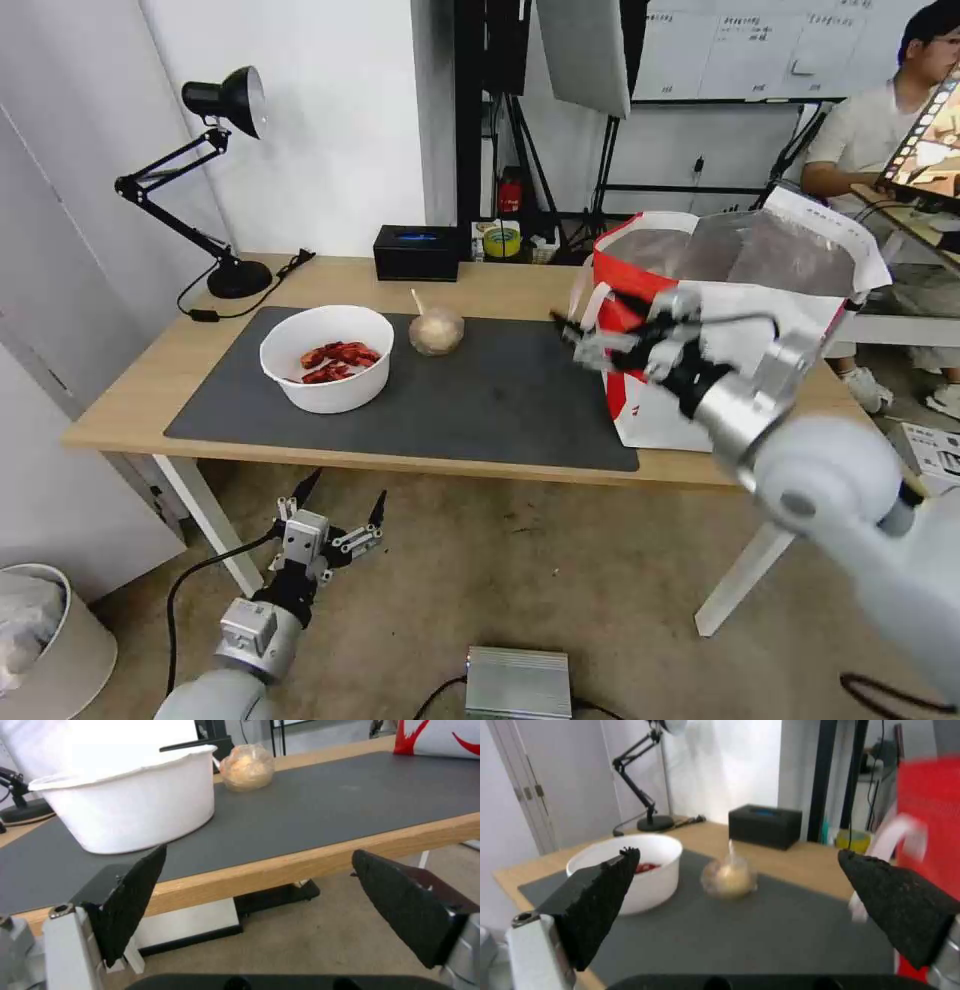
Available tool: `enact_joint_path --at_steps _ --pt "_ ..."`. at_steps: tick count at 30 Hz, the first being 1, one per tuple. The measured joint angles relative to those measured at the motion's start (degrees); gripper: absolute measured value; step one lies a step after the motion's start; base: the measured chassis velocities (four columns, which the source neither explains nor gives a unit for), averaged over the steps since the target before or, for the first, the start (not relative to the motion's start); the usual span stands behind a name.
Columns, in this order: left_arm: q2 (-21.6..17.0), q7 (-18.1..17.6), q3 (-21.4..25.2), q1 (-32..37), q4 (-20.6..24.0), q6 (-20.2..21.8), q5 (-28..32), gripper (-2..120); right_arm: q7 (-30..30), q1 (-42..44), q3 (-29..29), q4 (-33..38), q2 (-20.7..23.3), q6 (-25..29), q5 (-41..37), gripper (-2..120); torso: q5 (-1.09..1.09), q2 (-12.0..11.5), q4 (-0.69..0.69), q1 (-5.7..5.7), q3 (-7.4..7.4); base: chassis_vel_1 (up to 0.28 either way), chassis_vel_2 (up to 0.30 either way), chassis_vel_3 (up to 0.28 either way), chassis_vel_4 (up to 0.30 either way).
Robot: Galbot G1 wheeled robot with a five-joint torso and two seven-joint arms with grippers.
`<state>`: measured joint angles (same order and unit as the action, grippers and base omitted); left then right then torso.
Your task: Pick up the trash from the table and place it into the takeout bag.
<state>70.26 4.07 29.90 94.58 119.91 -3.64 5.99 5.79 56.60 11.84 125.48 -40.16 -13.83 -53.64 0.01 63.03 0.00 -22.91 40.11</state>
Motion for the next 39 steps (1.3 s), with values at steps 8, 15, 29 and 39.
enact_joint_path --at_steps 8,15,29,39 --pt "0.05 0.0 0.41 0.33 0.1 -0.68 0.02 100 1.85 15.57 -0.76 -1.75 -6.68 11.97 13.71 100 -0.01 0.0 -0.01 0.0 0.0 0.0 0.0 0.0 0.0" --pt "0.23 0.0 0.11 0.29 -0.01 -0.81 0.02 100 2.81 22.22 -1.5 -4.14 -10.92 17.73 20.33 100 0.0 0.0 -0.01 0.0 0.0 0.0 0.0 0.0 0.0" --pt "0.22 0.06 0.07 0.53 0.03 -0.89 0.01 100 3.7 24.0 -2.29 -6.11 -11.94 19.77 23.38 100 0.0 0.0 0.0 -0.01 0.0 0.0 0.0 0.0 0.0" --pt "0.13 0.11 -0.1 0.12 -0.52 -0.95 0.0 100 3.82 24.04 -2.54 -6.82 -11.86 19.6 23.63 100 -0.01 0.0 0.0 -0.01 0.0 0.0 0.0 0.0 0.0"
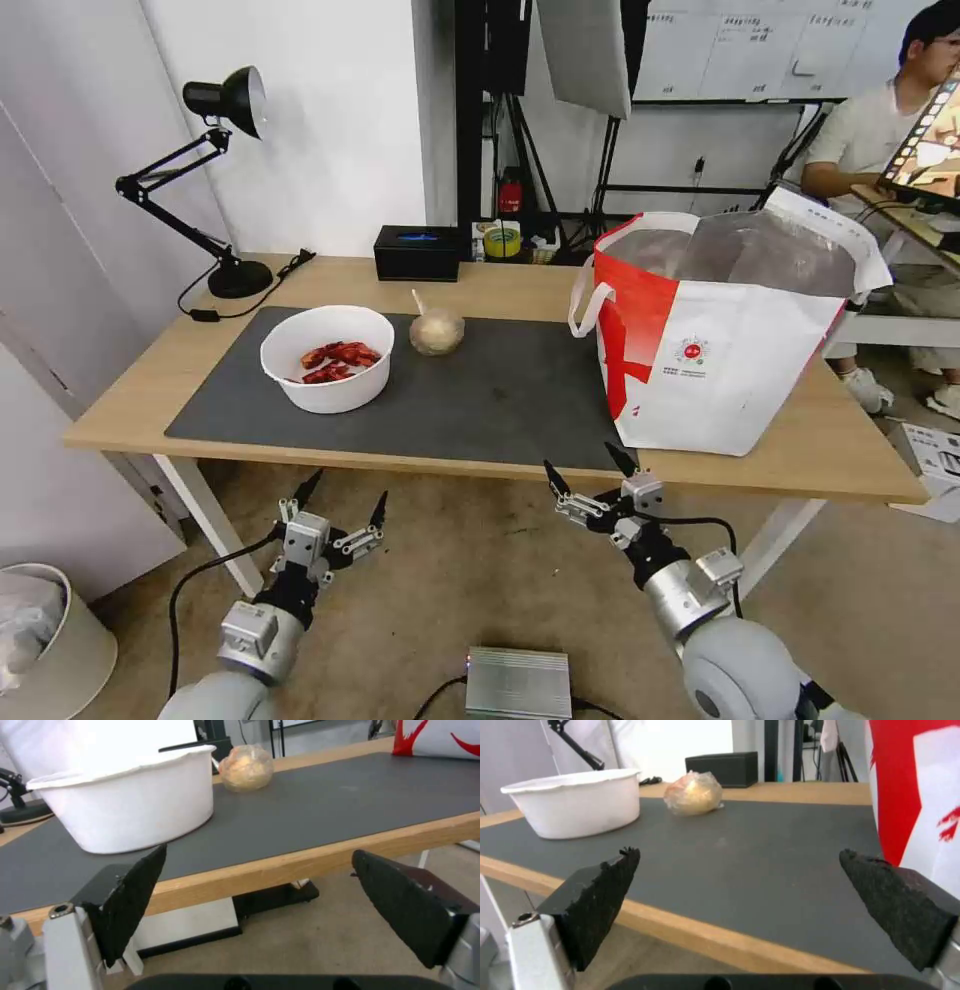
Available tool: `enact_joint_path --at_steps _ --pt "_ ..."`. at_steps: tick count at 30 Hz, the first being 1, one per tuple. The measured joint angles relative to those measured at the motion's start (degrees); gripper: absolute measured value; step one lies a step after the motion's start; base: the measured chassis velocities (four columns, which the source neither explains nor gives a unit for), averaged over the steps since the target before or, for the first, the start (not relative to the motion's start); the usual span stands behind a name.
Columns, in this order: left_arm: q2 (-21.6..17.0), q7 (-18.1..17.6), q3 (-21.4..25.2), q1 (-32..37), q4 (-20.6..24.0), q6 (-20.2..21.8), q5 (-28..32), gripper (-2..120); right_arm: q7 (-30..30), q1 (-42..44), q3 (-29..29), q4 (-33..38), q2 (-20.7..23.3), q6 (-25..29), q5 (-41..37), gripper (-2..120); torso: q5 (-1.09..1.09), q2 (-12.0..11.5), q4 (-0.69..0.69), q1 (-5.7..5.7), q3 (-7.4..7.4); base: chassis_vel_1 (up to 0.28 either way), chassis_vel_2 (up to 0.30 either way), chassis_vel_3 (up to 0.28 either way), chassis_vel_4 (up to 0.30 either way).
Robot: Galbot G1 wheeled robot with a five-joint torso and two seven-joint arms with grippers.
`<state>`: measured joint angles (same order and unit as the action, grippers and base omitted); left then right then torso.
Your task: Pick up the trash from the table and place it into the takeout bag.
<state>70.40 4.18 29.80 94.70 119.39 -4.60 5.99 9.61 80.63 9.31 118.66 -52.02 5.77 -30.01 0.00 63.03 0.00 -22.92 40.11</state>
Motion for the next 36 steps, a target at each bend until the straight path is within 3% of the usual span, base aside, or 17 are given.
enact_joint_path --at_steps 9,12,17,23,30,33,36 --pt "-0.67 0.0 -0.22 -0.78 -0.97 0.0 0.34 100 0.01 -11.36 -4.69 -3.27 -0.84 -4.15 -4.58 100 0.0 0.0 -0.01 0.01 0.0 0.0 0.0 0.0 0.0" --pt "-0.59 -0.02 -0.51 -0.86 -1.28 -0.01 0.34 100 0.35 -22.1 -10.6 -7.55 -1.66 -6.88 -7.42 100 0.0 0.0 0.01 0.0 0.01 0.0 0.0 0.0 0.0" --pt "-0.3 -0.06 -0.71 -0.88 -1.55 0.0 0.27 100 1.58 -31.58 -16.37 -12.18 -3.74 -9.62 -10.25 100 0.01 -0.01 0.0 0.0 0.01 0.0 0.0 0.0 0.0" --pt "0.05 -0.06 -0.64 -0.72 -2.16 0.0 0.12 100 4.88 -47.36 -24.37 -22.56 -9.73 -15.83 -11.21 100 0.02 -0.01 0.02 -0.01 0.01 0.0 0.0 0.0 0.0" --pt "0.14 -0.08 -0.24 -0.48 -2.29 -0.03 0.09 100 5.41 -55.48 -26.85 -32.31 -14.76 -19.05 -11.02 100 0.01 -0.01 0.0 0.0 0.01 0.0 0.0 0.0 0.0" --pt "0.12 -0.07 -0.19 -0.46 -2.37 -0.05 0.08 100 4.66 -57.65 -27.14 -36.08 -16.61 -19.44 -11.22 100 0.01 -0.01 0.0 0.0 0.01 0.0 0.0 0.0 0.0" --pt "0.12 -0.07 -0.25 -0.5 -2.38 -0.09 0.05 100 0.05 -61.78 -27.48 -45.64 -20.67 -19.42 -10.38 100 0.01 -0.01 0.0 0.0 0.01 0.0 0.0 0.0 0.0"
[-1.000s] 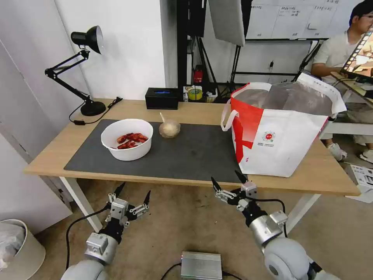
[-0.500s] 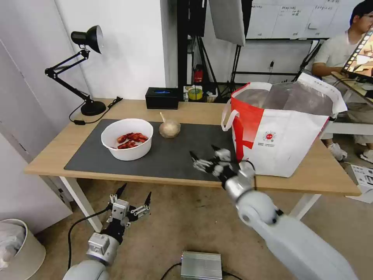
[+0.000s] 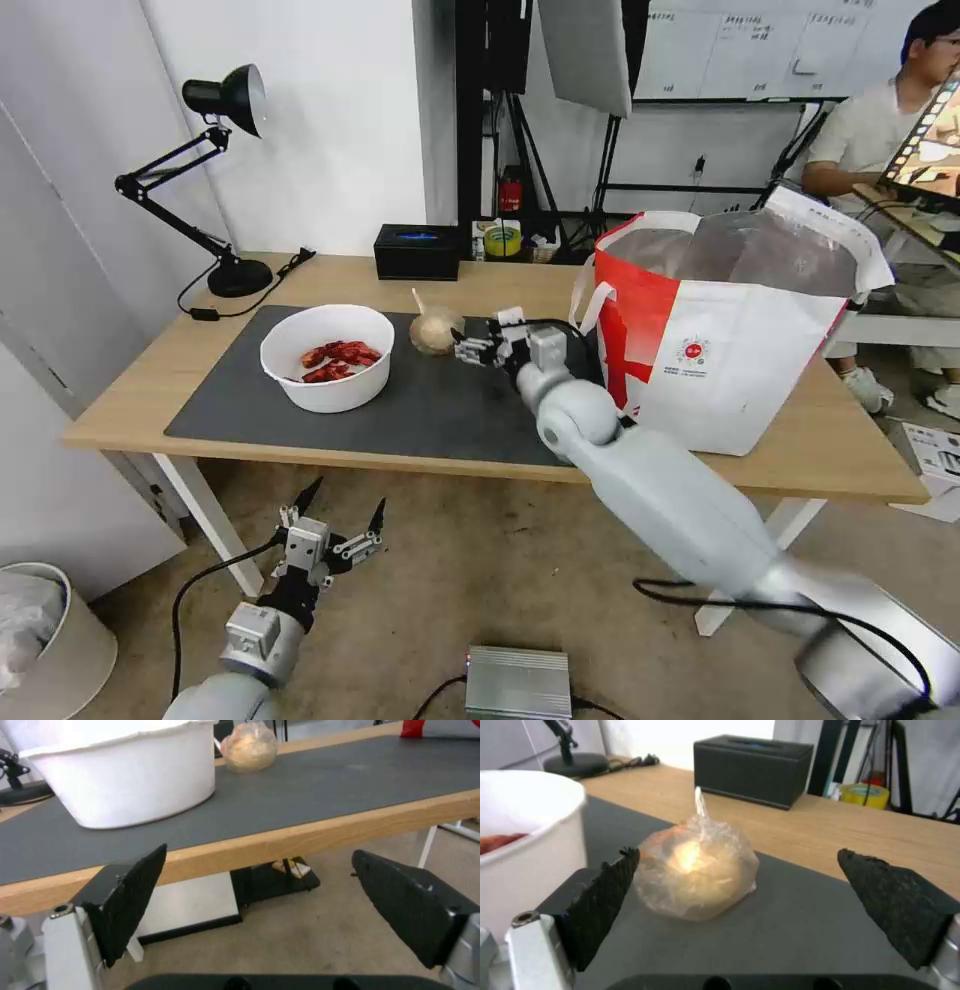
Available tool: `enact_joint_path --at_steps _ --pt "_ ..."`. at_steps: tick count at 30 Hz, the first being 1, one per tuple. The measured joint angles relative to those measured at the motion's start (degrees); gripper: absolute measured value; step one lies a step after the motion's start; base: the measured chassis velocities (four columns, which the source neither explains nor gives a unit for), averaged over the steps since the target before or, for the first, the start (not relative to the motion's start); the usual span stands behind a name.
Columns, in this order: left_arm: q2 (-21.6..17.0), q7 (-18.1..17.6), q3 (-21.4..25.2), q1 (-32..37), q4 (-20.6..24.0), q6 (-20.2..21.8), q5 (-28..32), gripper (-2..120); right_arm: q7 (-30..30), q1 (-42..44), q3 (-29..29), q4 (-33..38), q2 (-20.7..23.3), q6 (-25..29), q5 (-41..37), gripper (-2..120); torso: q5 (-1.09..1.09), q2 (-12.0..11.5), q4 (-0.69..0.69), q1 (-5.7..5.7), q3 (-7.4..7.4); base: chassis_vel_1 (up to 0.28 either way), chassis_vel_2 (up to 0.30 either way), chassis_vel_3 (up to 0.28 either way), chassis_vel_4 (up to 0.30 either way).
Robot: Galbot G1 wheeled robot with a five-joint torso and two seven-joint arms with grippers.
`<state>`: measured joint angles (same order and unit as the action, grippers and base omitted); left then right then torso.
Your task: Pick up the trash from the table and place it into the takeout bag.
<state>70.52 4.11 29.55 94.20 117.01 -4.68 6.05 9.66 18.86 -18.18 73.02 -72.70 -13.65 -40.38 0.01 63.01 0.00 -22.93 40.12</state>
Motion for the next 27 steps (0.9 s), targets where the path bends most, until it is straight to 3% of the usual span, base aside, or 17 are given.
enact_joint_path --at_steps 12,27 --pt "-0.19 0.0 0.34 0.13 -0.15 -0.09 0.01 100 -5.92 -6.34 1.26 -17.61 -10.65 1.52 1.68 100 0.0 0.01 0.01 0.0 -0.01 0.0 0.0 0.0 0.0" --pt "-0.05 0.02 0.4 0.31 -0.19 -0.3 0.03 100 -9.59 -11.11 3.91 -31.82 -17.34 3.18 5.4 100 -0.01 0.01 0.01 0.01 -0.01 0.0 0.0 0.0 0.0"
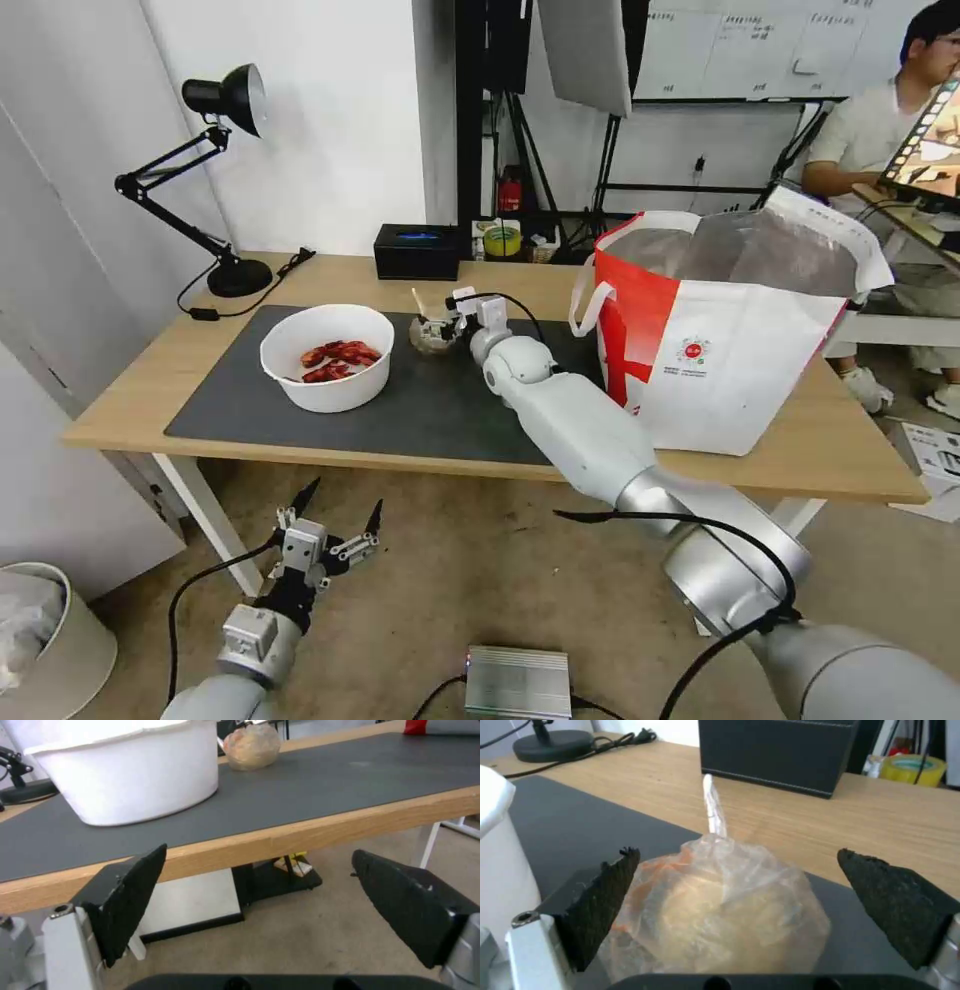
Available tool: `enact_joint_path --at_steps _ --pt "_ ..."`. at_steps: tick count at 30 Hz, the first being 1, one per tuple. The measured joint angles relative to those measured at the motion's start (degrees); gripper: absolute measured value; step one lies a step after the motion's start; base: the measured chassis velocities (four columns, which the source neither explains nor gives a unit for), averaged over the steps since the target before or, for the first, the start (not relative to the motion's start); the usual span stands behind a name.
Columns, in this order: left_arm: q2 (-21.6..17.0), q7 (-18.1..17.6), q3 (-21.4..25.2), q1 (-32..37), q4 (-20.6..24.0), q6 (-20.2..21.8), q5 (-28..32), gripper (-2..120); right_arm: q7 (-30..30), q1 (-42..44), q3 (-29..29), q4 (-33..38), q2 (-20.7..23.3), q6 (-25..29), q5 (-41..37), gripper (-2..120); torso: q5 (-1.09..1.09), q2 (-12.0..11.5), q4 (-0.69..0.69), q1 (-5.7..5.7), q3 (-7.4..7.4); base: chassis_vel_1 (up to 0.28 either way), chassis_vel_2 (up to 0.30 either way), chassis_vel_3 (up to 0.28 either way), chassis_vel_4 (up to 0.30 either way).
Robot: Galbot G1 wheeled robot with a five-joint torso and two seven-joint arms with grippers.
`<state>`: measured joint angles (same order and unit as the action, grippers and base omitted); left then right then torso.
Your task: Pick up the trash from the table and place it into the takeout bag.
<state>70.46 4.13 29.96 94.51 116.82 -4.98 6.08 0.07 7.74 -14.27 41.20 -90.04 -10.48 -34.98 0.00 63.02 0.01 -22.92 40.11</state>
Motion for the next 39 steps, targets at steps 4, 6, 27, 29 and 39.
enact_joint_path --at_steps 4,6,27,29,39 --pt "0.09 0.01 -0.34 -0.13 -0.06 -0.02 -0.05 100 -0.59 -0.75 -0.44 -2.01 -0.26 1.0 0.76 100 0.0 0.0 -0.02 0.0 0.0 0.0 0.0 0.0 0.0" --pt "0.12 0.01 -0.38 -0.13 -0.11 -0.03 -0.07 100 -0.6 -0.76 -0.67 -2.28 -0.27 1.09 0.79 100 0.0 0.0 -0.02 0.0 0.0 0.0 0.0 0.0 0.0" --pt "0.21 -0.01 -0.51 0.21 0.36 -0.06 -0.24 100 -4.37 -0.98 -2.1 -4.63 -0.19 0.69 0.46 99 0.0 0.0 -0.01 0.0 0.0 0.0 0.0 0.0 0.0" --pt "0.3 -0.01 -0.45 0.42 0.52 -0.07 -0.28 100 -4.51 -0.76 -2.22 -4.63 -0.18 0.66 0.51 91 0.0 0.0 -0.01 0.0 0.0 0.0 0.0 0.0 0.0" --pt "0.39 -0.05 -0.25 0.54 0.51 -0.24 -0.38 100 -4.8 -0.16 -2.12 -4.73 -0.13 -0.22 0.48 56 0.0 0.0 -0.02 0.0 -0.01 0.0 0.0 0.0 0.0"
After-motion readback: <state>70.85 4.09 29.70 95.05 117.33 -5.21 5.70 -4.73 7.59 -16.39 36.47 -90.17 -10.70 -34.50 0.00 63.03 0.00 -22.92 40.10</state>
